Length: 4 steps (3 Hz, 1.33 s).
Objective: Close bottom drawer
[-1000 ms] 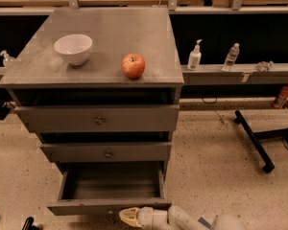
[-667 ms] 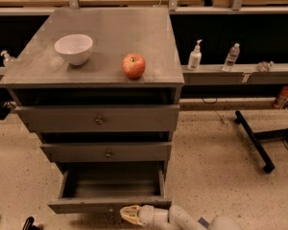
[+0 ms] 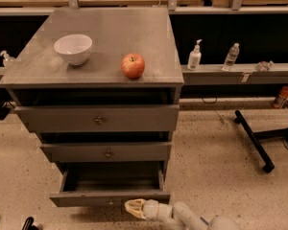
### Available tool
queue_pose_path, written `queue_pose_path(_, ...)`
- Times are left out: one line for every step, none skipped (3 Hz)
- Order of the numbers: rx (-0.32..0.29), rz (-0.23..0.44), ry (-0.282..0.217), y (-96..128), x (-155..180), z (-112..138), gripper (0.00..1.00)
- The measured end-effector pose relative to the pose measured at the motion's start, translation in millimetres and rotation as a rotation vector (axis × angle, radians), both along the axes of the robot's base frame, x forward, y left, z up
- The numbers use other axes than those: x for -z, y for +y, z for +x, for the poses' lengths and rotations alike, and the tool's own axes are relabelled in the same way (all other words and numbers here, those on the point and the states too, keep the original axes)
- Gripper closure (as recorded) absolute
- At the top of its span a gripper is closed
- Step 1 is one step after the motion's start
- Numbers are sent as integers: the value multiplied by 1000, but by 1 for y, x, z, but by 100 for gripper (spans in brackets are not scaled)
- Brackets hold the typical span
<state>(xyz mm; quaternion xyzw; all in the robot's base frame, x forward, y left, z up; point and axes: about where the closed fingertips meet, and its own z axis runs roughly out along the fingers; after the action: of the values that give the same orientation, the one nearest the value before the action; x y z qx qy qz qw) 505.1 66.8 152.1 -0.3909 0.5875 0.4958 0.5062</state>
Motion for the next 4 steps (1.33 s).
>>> queue_pose_path(-9,-19,1,7,-4,0,100)
queue_pose_path(8,-36,-2,18,-17,22,100)
queue_pose_path(9,-35,-1,18,-18,21,100)
queue_pose_path(43,-41,-4,14,-18,36,100)
